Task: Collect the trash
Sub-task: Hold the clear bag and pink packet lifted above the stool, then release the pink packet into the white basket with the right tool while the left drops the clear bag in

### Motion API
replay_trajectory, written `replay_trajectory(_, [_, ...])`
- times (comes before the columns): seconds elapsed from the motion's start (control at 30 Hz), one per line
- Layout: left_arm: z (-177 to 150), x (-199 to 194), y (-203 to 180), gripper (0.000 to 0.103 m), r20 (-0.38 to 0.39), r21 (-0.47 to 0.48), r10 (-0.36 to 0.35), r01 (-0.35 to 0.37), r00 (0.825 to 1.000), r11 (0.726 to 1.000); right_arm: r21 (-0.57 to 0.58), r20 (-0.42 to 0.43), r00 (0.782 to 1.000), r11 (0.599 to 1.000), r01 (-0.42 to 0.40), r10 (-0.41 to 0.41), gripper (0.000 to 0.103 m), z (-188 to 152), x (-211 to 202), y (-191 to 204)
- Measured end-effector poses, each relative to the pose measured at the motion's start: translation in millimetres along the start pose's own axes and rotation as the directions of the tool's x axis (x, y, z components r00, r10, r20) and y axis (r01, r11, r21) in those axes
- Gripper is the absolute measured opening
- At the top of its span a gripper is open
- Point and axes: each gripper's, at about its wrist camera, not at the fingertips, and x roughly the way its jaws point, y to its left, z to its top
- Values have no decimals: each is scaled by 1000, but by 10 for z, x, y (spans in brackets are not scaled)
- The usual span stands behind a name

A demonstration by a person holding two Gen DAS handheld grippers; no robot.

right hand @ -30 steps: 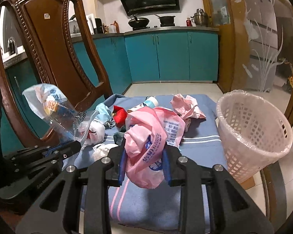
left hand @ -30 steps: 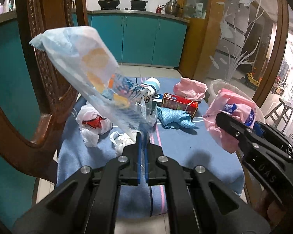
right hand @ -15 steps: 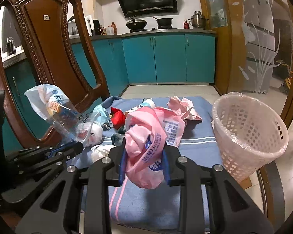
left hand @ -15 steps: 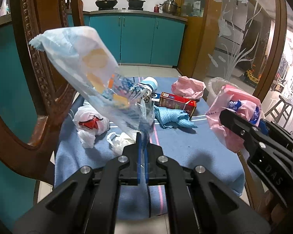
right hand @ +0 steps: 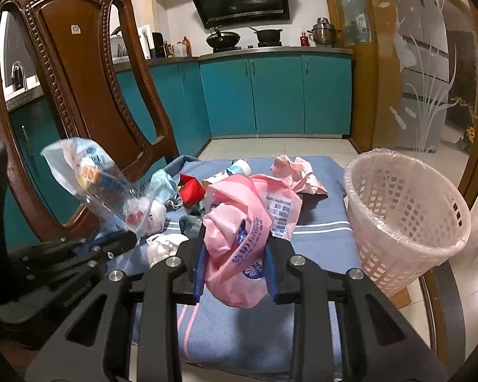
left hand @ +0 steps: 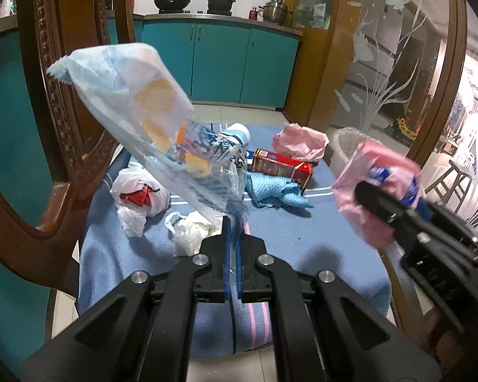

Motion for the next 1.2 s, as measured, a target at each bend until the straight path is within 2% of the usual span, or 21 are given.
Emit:
replay_trajectory(0.2, [11, -34, -57, 4, 12, 30, 0, -1, 1000, 1000, -3, -9, 1000, 1000, -3, 3, 30, -8, 10, -1])
replay_trajectory(0.63, [4, -33, -15, 4, 7, 18, -3, 3, 1000, 1000, -11, 4, 1000, 1000, -4, 4, 30, 9, -34, 12])
replay_trajectory(0.8, [-7, -30, -46, 4, 2, 25, -6, 6, 1000, 1000, -6, 80, 996, 999, 45, -45, 30, 121, -142, -136])
replay_trajectory(0.87, [-8, -38, -52, 4, 4, 28, -11, 11, 1000, 1000, 3, 125, 987, 995, 103, -103, 31, 217, -168, -303])
replay_trajectory(0.97, [-17, -63, -55, 4, 15, 34, -21, 20, 1000, 999, 103, 164, 964, 975, 196, -211, 31, 409, -89, -802])
replay_trajectory(1.13, [-60, -4, -94, 4, -3, 52, -24, 24, 1000, 998, 206, 111, 934, 927, 313, -340, 32, 479, 256, -1540])
replay_trajectory(1.2, [-61, 33, -131, 4, -17, 60, -30, 31, 999, 998, 266, 64, 937, 911, 316, -343, 38, 439, 443, -1862])
